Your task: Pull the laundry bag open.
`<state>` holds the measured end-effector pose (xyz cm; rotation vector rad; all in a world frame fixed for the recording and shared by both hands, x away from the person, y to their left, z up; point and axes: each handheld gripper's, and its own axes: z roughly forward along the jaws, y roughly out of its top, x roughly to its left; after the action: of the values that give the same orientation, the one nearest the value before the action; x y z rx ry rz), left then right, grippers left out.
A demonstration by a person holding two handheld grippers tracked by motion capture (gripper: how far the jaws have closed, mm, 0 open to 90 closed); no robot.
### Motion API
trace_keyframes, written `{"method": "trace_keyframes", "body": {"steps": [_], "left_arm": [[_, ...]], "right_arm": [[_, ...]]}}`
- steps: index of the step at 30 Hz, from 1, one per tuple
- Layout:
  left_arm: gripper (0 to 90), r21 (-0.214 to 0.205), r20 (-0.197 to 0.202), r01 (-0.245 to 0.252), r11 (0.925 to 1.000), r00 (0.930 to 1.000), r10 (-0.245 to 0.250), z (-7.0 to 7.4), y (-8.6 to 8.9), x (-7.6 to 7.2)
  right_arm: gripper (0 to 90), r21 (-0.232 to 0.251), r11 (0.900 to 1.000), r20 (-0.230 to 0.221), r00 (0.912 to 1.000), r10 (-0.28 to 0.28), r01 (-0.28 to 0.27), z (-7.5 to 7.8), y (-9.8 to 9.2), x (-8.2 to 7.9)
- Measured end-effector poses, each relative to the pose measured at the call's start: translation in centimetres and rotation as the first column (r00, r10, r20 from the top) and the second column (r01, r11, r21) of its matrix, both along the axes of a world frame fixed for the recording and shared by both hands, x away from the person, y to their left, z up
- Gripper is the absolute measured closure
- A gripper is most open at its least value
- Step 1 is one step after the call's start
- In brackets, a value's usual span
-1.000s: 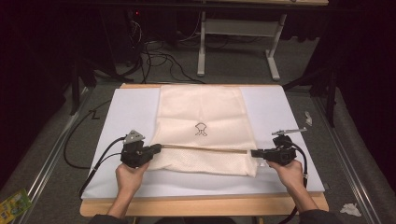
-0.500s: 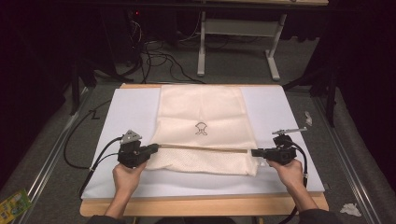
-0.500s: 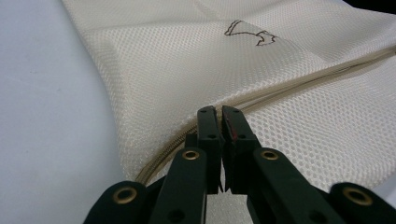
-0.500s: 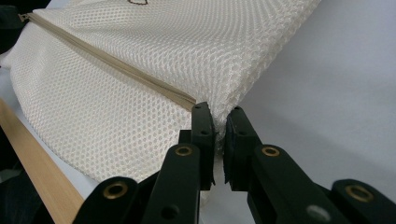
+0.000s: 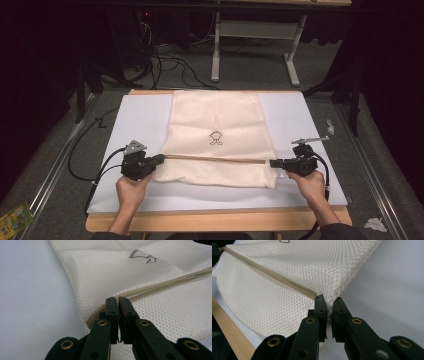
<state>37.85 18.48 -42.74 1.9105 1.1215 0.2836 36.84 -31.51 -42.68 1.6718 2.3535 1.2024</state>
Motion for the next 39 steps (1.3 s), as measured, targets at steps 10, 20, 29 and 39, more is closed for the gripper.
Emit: {"method": "trace_keyframes", "body": {"steps": [10, 20, 29, 39], "left_arm": [[87.3, 0.012, 0.001, -0.025, 0.9996, 0.9997, 0.025, 0.1, 0.8, 0.1], [87.4, 0.013, 0.013, -0.054, 0.9984, 0.9984, 0.054, 0.2, 1.4, 0.1], [87.3, 0.02, 0.009, -0.065, 0.9977, 0.9978, 0.065, 0.0, 1.4, 0.6], [86.8, 0.015, -0.025, -0.029, 0.9995, 0.9992, 0.03, -0.7, 0.7, 0.9]], "right_arm": [[85.5, -0.006, 1.0, -0.001, 1.0, -0.005, 0.005, 0.0, -0.1, 0.2], [85.5, -0.044, 0.999, 0.027, 0.9996, -0.011, 0.012, 0.4, 0.3, 0.7], [85.5, -0.058, 0.9979, 0.036, 0.999, -0.028, 0.03, 0.5, 0.6, 1.4], [83.8, -0.083, 0.9962, 0.014, 0.9996, -0.026, 0.027, -0.2, 1.1, 1.7]]}}
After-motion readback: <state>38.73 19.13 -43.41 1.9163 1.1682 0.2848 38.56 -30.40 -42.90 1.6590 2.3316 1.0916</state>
